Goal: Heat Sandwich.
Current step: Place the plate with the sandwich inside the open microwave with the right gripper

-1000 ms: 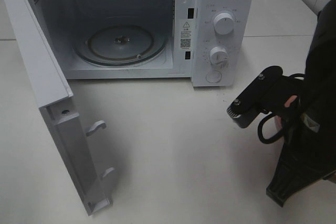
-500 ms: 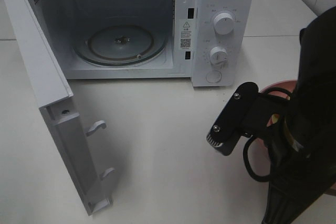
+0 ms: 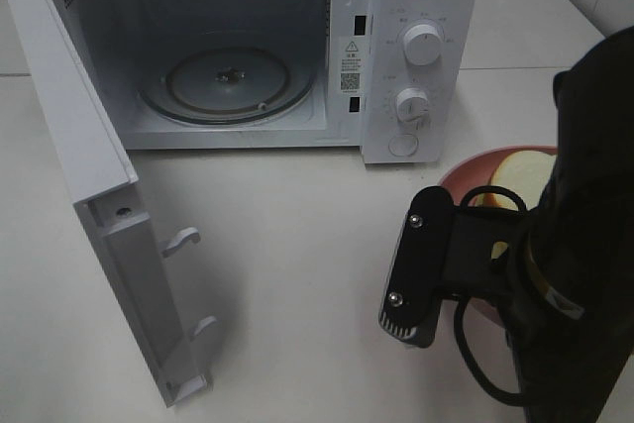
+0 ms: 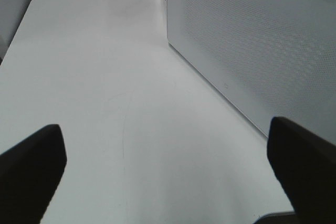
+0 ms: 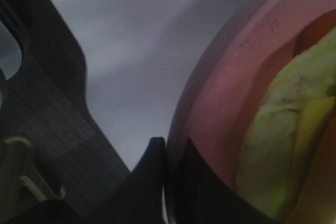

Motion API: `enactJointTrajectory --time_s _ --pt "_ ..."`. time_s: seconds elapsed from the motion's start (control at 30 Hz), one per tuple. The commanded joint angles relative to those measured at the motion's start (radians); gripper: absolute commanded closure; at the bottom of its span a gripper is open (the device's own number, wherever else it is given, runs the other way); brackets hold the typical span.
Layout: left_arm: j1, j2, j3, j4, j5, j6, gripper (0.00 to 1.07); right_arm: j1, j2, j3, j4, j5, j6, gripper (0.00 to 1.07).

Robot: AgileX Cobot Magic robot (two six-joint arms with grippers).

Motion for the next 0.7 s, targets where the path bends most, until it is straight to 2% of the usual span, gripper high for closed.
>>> enactJointTrajectory --time_s 0.03,0.43,0.7 --pt "0.0 -0.026 0.001 -0.008 -0.015 -0.007 0.05 0.005 -0.006 0.004 -0.072 0.0 -0.101 1.07" --pt "0.0 -0.026 0.001 -0.008 -0.015 -0.007 0.05 0.005 -0.006 0.004 -0.087 -0.142 -0.342 1.07" --pt "0.0 -0.026 0.001 -0.008 -0.015 -0.007 0.05 0.005 -0.006 -0.002 -0.113 -0.149 -0.367 1.06"
